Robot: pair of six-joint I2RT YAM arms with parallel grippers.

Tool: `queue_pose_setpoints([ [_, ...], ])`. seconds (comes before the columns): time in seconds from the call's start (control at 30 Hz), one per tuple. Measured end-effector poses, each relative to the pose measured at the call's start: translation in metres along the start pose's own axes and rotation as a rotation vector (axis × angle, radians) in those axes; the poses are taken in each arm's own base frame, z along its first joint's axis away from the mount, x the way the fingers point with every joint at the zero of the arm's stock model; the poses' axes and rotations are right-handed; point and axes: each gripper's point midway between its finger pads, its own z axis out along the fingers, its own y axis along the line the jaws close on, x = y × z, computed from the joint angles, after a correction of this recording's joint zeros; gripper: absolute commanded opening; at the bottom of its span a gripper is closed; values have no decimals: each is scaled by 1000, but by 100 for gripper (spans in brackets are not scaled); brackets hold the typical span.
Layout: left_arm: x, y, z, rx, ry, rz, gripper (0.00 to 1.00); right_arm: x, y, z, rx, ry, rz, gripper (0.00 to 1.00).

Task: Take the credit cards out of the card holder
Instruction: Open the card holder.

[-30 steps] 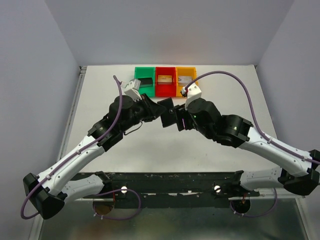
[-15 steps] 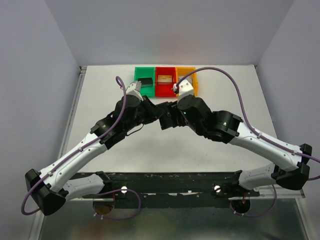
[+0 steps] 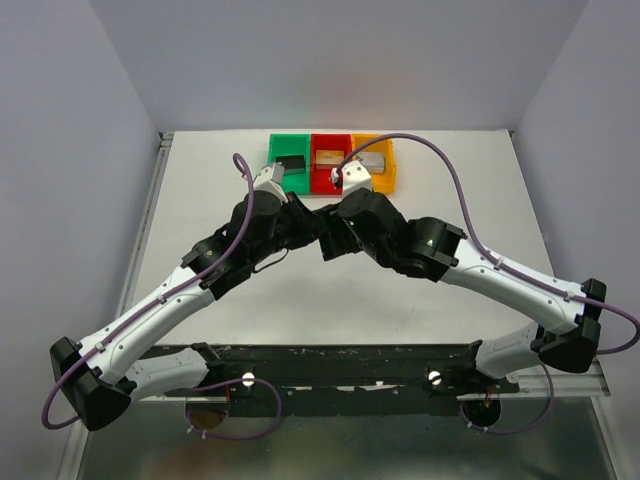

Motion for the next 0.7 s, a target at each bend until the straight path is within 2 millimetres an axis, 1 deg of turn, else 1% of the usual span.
queue_pose_setpoints([
  [0.27, 4, 6, 1, -15, 4, 7, 0, 7, 4, 10, 17, 42, -9, 57],
  [0.7, 9, 10, -1, -19, 8, 11, 0, 17, 2, 19, 58, 80, -24, 49],
])
